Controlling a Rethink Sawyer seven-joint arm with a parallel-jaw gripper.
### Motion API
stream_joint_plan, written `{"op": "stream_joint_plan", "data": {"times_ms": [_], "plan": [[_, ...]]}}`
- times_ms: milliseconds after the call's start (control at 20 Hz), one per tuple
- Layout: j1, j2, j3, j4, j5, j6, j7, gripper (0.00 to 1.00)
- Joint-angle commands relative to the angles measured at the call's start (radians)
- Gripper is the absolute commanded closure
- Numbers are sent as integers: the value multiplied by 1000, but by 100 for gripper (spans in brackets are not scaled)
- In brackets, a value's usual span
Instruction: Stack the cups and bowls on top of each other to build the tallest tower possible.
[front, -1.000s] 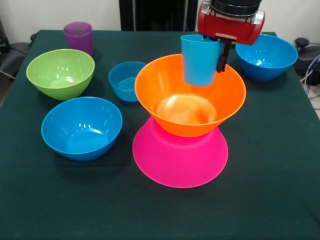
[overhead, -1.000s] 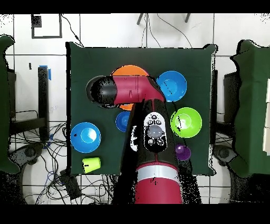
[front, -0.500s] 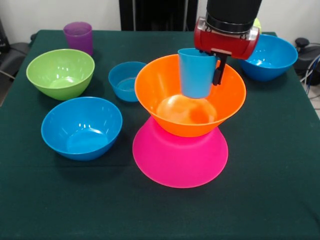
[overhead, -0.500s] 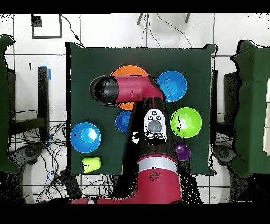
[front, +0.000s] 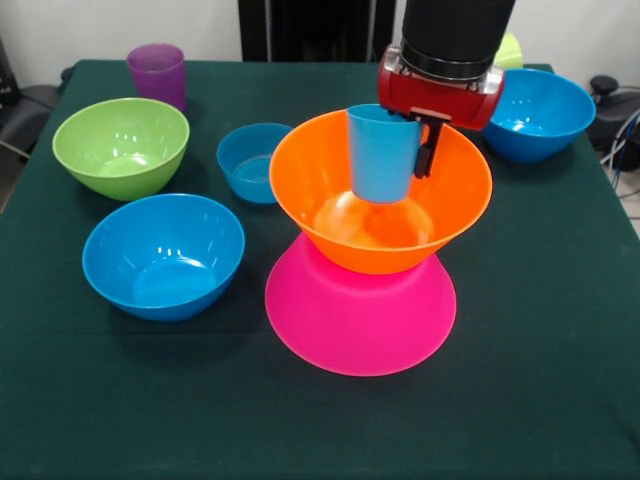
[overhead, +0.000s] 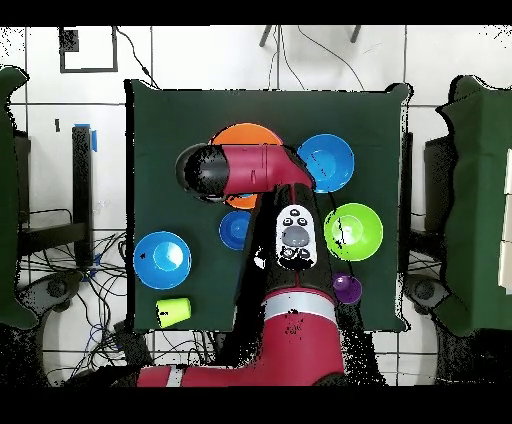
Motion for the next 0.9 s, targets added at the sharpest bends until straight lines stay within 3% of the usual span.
{"op": "stream_joint_plan", "data": {"times_ms": [50,900], "plan": [[5,28,40,-34,-8,-63,74,100],[-1,37,48,-36,-1,-81,56,100]]}}
